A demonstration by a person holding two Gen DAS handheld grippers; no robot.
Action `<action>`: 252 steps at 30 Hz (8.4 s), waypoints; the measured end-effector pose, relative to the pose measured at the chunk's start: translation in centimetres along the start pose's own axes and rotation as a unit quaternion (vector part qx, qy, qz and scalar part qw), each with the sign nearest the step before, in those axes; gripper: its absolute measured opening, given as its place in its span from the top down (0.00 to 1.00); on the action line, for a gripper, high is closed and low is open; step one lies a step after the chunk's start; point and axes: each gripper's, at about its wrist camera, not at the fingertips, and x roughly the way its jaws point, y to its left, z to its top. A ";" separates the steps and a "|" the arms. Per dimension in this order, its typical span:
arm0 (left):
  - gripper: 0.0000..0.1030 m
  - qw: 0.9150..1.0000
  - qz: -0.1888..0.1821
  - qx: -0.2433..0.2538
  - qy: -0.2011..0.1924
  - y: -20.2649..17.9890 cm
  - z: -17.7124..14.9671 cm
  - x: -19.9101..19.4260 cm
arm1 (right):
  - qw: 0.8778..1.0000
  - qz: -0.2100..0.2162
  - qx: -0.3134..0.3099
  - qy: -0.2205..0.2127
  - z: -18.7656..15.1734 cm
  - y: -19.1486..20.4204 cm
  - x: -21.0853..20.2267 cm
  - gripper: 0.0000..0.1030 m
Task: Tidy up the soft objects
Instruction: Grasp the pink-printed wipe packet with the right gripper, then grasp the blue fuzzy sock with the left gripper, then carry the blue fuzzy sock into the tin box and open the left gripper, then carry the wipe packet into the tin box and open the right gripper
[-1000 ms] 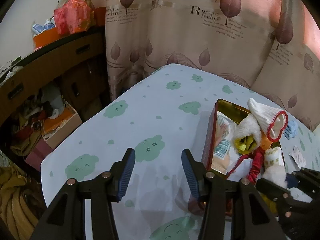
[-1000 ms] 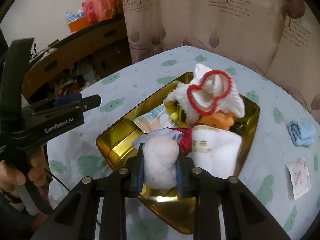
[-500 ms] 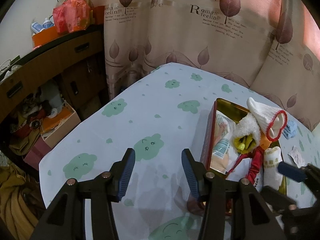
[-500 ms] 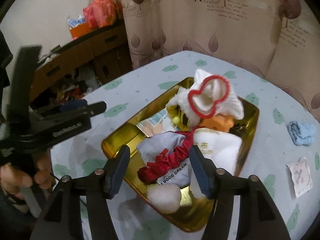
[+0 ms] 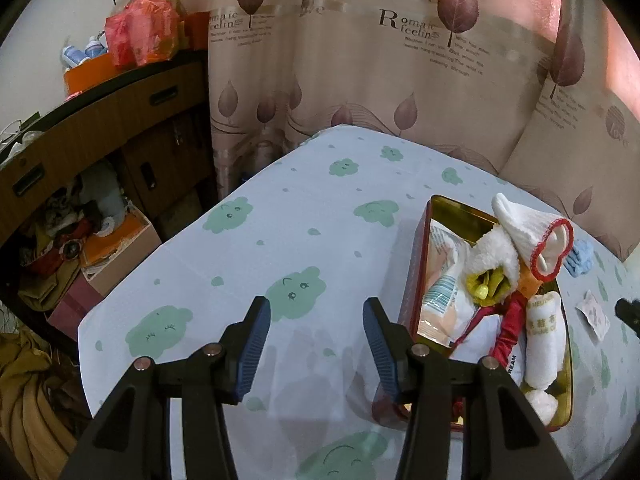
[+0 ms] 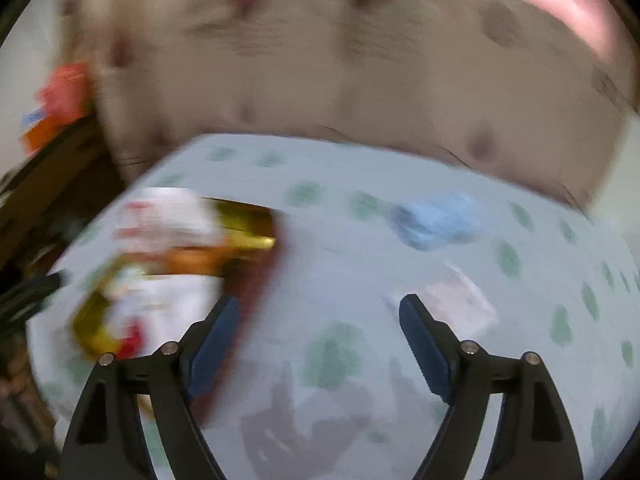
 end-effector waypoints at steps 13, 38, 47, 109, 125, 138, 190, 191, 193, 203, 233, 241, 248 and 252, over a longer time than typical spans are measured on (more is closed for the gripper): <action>0.52 1.000 0.002 0.003 -0.002 -0.1 -0.1 -0.2 | 0.968 -0.109 0.213 0.077 -0.4 -9.0 7.2 0.19; 0.52 1.000 0.013 0.013 -0.024 -0.6 -0.1 -0.8 | 0.982 -0.126 0.133 0.039 -1.3 -11.0 9.3 0.81; 0.52 0.990 -0.034 0.127 -0.051 -7.6 0.0 -4.2 | 0.992 -0.083 0.086 0.028 -3.5 -16.3 6.8 0.84; 0.78 0.928 -0.194 0.292 0.123 -46.0 0.9 12.9 | 0.997 -0.065 -0.020 0.040 -6.2 -20.0 5.4 0.80; 0.78 0.942 -0.193 0.259 0.092 -37.9 0.1 1.4 | 0.996 -0.078 -0.029 0.040 -6.3 -19.6 5.4 0.80; 0.78 0.952 -0.175 0.243 0.059 -28.0 0.6 -4.9 | 0.994 -0.096 -0.039 0.040 -6.5 -18.8 5.3 0.80; 0.51 0.985 -0.067 0.143 0.070 -10.0 0.0 1.4 | 0.991 -0.117 -0.053 0.041 -6.3 -18.5 5.4 0.79; 0.51 0.985 -0.065 0.143 0.067 -9.9 -0.1 1.2 | 0.991 -0.116 -0.052 0.041 -6.3 -18.5 5.4 0.79; 0.49 0.986 -0.059 0.143 0.057 -9.6 -0.3 0.9 | 0.992 -0.112 -0.049 0.041 -6.2 -18.6 5.4 0.79; 0.47 0.987 -0.045 0.151 0.012 -8.6 -1.4 -0.5 | 0.991 -0.117 -0.043 0.045 -6.1 -18.5 5.4 0.83; 0.47 0.992 -0.022 0.120 -0.002 -6.1 -1.3 -1.4 | 0.999 0.004 -0.032 0.014 -1.5 -5.7 -0.4 0.84; 0.47 0.996 -0.006 0.092 0.005 -4.3 -1.8 -1.9 | 0.995 0.065 -0.079 0.002 -0.6 2.5 -1.1 0.84; 0.47 0.997 -0.001 0.082 0.011 -3.3 -1.9 -1.9 | 0.989 0.088 -0.119 -0.001 0.2 8.5 -0.9 0.84; 0.47 0.997 0.008 0.078 0.004 -3.0 -1.8 -2.1 | 0.987 0.094 -0.127 0.000 0.5 10.5 -0.5 0.84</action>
